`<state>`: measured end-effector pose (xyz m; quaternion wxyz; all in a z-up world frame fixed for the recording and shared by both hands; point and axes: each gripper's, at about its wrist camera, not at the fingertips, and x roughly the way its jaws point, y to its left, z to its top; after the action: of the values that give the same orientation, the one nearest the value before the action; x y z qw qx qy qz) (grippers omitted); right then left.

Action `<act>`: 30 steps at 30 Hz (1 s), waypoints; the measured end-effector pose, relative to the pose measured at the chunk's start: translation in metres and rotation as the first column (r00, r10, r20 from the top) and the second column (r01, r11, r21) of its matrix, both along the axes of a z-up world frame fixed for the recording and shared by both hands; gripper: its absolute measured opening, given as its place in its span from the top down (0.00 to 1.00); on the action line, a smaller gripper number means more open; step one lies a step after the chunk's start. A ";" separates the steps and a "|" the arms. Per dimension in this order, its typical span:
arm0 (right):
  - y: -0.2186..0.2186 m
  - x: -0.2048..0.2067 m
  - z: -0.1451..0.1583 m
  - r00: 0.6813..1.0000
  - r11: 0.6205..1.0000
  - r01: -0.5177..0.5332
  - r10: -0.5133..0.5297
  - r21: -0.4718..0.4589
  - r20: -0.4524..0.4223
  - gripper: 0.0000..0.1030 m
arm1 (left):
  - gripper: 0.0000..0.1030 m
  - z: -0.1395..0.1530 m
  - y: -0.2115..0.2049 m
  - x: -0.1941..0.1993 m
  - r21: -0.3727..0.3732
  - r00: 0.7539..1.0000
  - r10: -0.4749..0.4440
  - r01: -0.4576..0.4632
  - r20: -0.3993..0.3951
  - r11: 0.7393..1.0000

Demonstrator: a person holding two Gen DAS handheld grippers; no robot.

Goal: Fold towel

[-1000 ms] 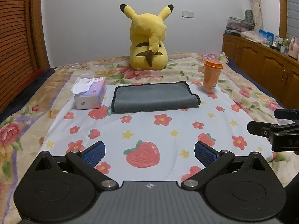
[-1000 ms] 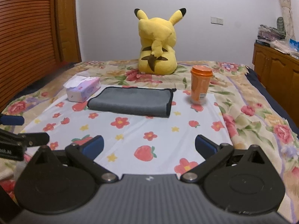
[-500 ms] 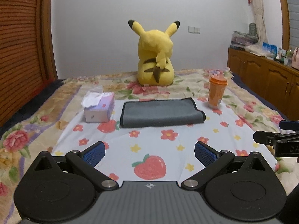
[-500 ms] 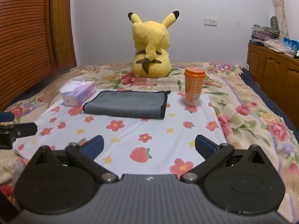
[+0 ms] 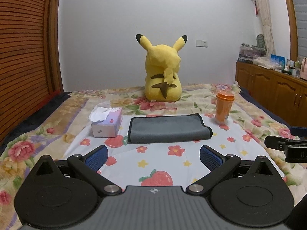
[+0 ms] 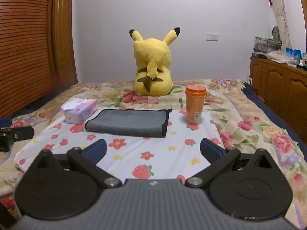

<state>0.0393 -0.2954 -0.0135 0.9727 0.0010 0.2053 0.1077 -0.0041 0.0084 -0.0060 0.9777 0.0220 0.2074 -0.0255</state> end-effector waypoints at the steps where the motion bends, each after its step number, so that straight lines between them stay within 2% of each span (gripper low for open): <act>1: 0.000 0.000 0.000 1.000 1.000 0.000 0.000 -0.002 0.004 0.00 | 0.00 0.000 0.000 -0.001 0.002 1.000 0.001 -0.001 0.006 1.000; 18: -0.008 -0.012 0.007 0.995 0.999 0.016 -0.019 0.030 0.095 0.00 | 0.00 0.008 -0.003 -0.012 0.026 0.996 -0.009 0.007 0.093 1.000; 30: -0.014 -0.015 0.009 0.992 0.998 0.043 -0.049 0.053 0.119 0.00 | 0.00 0.008 -0.004 -0.014 0.033 0.995 -0.012 0.008 0.100 0.999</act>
<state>0.0247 -0.3095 -0.0047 0.9852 0.0237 0.1435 0.0904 -0.0179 0.0039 0.0019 0.9862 0.0404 0.1582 -0.0259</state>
